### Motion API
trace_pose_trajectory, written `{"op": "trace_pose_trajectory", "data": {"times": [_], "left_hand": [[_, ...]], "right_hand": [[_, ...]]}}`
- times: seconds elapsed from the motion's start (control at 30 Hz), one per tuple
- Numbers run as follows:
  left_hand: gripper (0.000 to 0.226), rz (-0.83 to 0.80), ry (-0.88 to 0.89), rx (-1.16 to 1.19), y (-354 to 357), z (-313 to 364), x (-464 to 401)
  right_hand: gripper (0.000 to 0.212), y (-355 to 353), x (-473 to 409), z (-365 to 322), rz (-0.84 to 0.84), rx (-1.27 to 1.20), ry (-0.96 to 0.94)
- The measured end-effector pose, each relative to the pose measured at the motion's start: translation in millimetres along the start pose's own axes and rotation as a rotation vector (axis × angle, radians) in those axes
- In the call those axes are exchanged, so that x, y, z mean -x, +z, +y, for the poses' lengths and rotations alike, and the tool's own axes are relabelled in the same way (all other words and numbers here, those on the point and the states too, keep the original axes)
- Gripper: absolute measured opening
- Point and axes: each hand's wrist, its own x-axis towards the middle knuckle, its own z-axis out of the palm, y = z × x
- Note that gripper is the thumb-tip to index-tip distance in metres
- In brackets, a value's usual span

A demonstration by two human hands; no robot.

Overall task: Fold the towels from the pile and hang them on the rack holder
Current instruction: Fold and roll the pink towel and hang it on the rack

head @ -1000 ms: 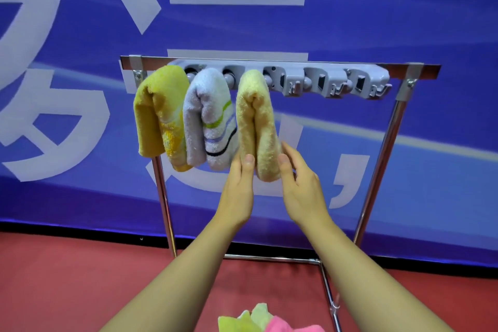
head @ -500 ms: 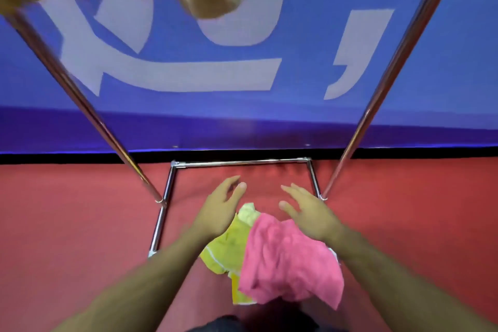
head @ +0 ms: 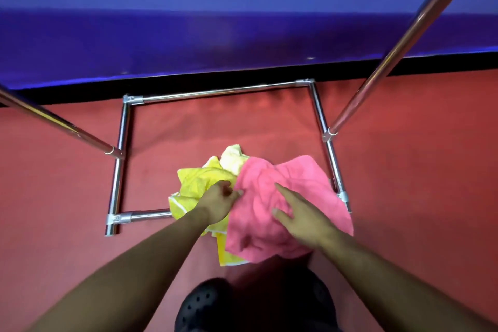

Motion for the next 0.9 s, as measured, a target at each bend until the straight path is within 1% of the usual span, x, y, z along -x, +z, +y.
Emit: {"op": "trace_pose_trajectory", "data": {"times": [0.1, 0.2, 0.3, 0.37, 0.43, 0.47, 0.57, 0.6, 0.7, 0.73, 0.77, 0.83, 0.87, 0.9], "left_hand": [[0.050, 0.033, -0.025, 0.044, 17.9, 0.5, -13.6], [0.030, 0.054, -0.010, 0.139, 27.6, 10.8, -11.1], [0.023, 0.011, 0.045, 0.364, 20.7, 27.5, 3.4], [0.022, -0.060, 0.089, 0.487, 6.7, 42.4, 20.9], [0.029, -0.122, 0.138, 0.497, -9.3, 60.8, 38.5], [0.028, -0.147, 0.169, 0.478, -17.7, 71.1, 48.5], [0.028, -0.187, 0.277, 0.412, -44.5, 113.4, 88.4], [0.026, -0.182, 0.319, 0.395, -53.0, 127.4, 102.6], [0.024, -0.146, 0.435, 0.372, -80.1, 168.8, 150.4], [0.023, -0.134, 0.478, 0.357, -89.2, 181.1, 167.9], [0.022, -0.122, 0.518, 0.355, -98.3, 191.9, 184.6], [0.022, -0.078, 0.584, 0.350, -117.0, 209.8, 217.5], [0.024, -0.044, 0.604, 0.346, -126.5, 215.8, 232.2], [0.026, -0.007, 0.620, 0.349, -135.8, 221.8, 248.0]], "right_hand": [[0.064, 11.8, -4.6, 5.1, -0.007, -0.091, 0.037], [0.064, 15.5, -5.6, 5.2, 0.022, -0.138, 0.050], [0.068, 8.2, -3.3, 1.2, 0.153, -0.184, 0.049], [0.078, -5.7, 0.5, -5.8, 0.186, -0.317, 0.054], [0.093, -25.0, 6.9, -15.9, 0.156, -0.556, 0.024], [0.100, -36.2, 11.5, -23.8, 0.146, -0.647, 0.002], [0.118, -73.8, 26.2, -57.8, 0.113, -0.744, -0.048], [0.120, -86.5, 31.7, -69.6, 0.106, -0.763, -0.069], [0.113, -119.8, 51.2, -98.9, 0.029, -0.777, -0.145], [0.106, -130.1, 61.6, -109.1, 0.008, -0.784, -0.157], [0.094, -139.4, 72.7, -118.6, 0.007, -0.797, -0.176], [0.062, -153.4, 96.5, -140.3, 0.026, -0.794, -0.219], [0.053, -157.3, 108.9, -151.2, 0.033, -0.795, -0.239], [0.048, -159.2, 120.5, -161.4, 0.041, -0.786, -0.263]]}}
